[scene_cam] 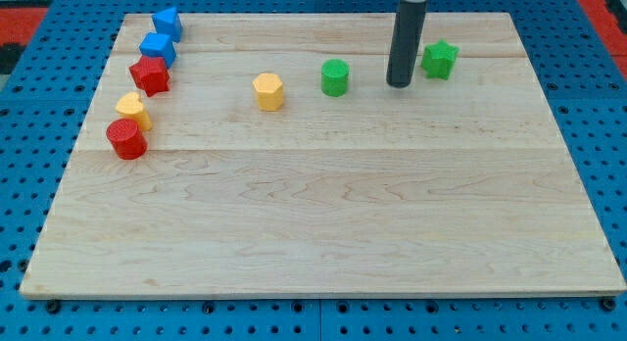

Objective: Slide the yellow hexagon towards the red circle

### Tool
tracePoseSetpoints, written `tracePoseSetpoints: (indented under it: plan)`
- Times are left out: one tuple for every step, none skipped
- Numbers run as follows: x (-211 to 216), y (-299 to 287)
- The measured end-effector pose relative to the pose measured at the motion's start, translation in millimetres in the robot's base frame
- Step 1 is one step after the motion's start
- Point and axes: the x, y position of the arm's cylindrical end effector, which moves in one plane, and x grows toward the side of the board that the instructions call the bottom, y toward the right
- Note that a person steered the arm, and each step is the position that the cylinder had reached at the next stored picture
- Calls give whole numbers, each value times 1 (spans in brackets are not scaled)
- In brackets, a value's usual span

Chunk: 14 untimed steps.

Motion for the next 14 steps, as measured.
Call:
tracePoseSetpoints:
  plan:
    - [-13, -35]
    - [14, -79]
    - [26, -122]
    - [-8, -118]
    - [1, -164]
    - [29, -177]
    - [70, -179]
    - [64, -188]
    - [89, -206]
    - [129, -224]
    - [147, -203]
    - [173, -194]
    - [180, -218]
    - [180, -251]
